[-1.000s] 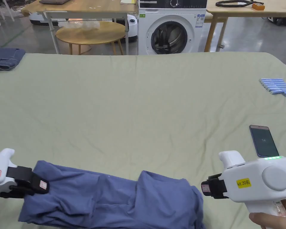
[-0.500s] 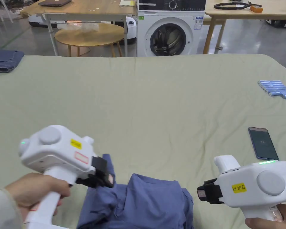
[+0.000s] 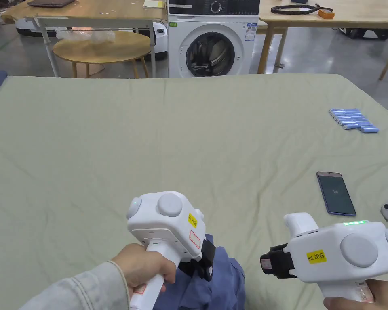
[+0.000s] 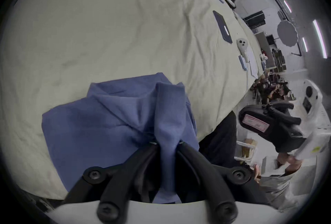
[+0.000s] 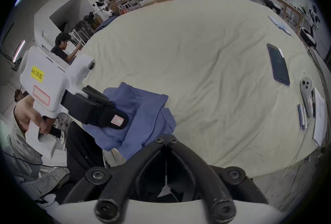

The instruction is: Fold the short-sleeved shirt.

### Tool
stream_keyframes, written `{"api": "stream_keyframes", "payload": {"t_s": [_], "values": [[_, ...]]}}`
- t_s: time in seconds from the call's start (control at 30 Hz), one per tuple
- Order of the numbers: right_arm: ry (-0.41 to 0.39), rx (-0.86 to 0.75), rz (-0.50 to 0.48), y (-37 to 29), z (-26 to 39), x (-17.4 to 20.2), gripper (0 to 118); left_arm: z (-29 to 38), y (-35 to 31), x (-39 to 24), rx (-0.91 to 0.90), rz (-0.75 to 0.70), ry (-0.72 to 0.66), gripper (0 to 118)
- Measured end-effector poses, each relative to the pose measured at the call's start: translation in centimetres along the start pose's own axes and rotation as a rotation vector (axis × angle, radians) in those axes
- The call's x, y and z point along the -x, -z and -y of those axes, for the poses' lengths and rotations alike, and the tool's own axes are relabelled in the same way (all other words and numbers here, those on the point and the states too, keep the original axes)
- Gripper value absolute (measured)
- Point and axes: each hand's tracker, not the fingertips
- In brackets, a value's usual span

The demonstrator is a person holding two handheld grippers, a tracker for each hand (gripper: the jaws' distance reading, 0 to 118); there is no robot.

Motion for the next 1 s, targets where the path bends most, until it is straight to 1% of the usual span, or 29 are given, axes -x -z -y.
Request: {"api": "stream_keyframes", "payload": {"t_s": [0.03,0.07,0.1,0.13,0.2,0.23,0.3,0.33,0.37,0.4,0.43,0.47,0.5,0.53,0.57,0.67,0.77,0.8,0.83,0.87,0.97,1.0], "values": [[0.003,-0.001,-0.003,0.2,-0.1,0.0,0,-0.2,0.6,0.4,0.017,0.004,-0.008,21],[0.005,-0.003,-0.006,0.2,-0.2,0.0,0,-0.7,1.0,1.5,0.022,0.021,-0.035,40],[0.004,-0.004,-0.01,0.2,-0.2,0.1,0,-0.5,1.0,2.0,0.009,0.093,-0.086,64],[0.001,-0.005,-0.014,0.1,-0.2,0.2,0,-0.1,0.4,2.5,0.01,0.183,-0.137,81],[-0.007,-0.005,-0.023,0.2,-0.3,0.4,0,1.1,-1.5,2.9,-0.01,0.292,-0.205,81],[-0.007,-0.006,-0.023,0.2,-0.4,0.4,0,1.4,-2.6,3.3,-0.036,0.328,-0.218,81],[-0.007,-0.013,-0.018,-0.1,-0.3,0.3,0,2.1,-4.7,4.6,-0.087,0.268,-0.19,81],[-0.005,-0.016,-0.018,-0.2,-0.3,0.2,0,1.8,-5.5,5.9,-0.144,0.238,-0.159,79],[0.0,-0.02,-0.019,-0.3,-0.4,0.1,0,1.9,-6.0,6.1,-0.184,0.187,-0.105,62],[0.007,-0.027,-0.022,-0.3,-0.4,0.0,0,1.8,-5.6,5.8,-0.169,0.123,-0.038,24],[0.012,-0.029,-0.023,-0.3,-0.4,-0.1,0,2.2,-4.8,5.8,-0.105,0.079,-0.027,0],[0.013,-0.029,-0.024,-0.3,-0.4,-0.2,0,1.9,-4.3,6.0,-0.084,0.041,0.002,0],[0.013,-0.03,-0.022,-0.3,-0.4,-0.2,0,1.8,-2.7,5.6,-0.082,0.193,-0.102,0],[0.015,-0.03,-0.02,-0.3,-0.4,-0.2,0,1.7,-1.2,5.1,-0.064,0.261,-0.113,0],[0.018,-0.029,-0.02,-0.3,-0.3,-0.2,0,1.7,0.0,4.3,-0.055,0.26,-0.127,0],[0.028,-0.028,-0.027,-0.4,-0.1,-0.2,0,1.2,4.6,1.2,0.011,0.196,-0.022,0],[0.036,-0.029,-0.021,-0.1,0.1,-0.1,0,0.6,7.8,0.7,0.023,0.194,-0.061,0],[0.037,-0.029,-0.025,0.0,0.1,0.0,0,0.4,8.2,0.3,-0.001,0.241,-0.083,0],[0.041,-0.03,-0.033,0.3,0.2,0.2,0,0.3,8.3,-0.2,0.006,0.241,-0.071,0],[0.043,-0.028,-0.04,0.6,0.2,0.5,0,0.1,8.3,0.6,0.004,0.235,-0.067,0],[0.04,-0.019,-0.068,1.8,0.2,1.5,0,0.3,5.2,1.0,-0.03,0.253,-0.059,0],[0.032,-0.01,-0.084,2.4,0.2,1.9,0,0.9,3.1,1.6,-0.072,0.259,-0.052,0]]}}
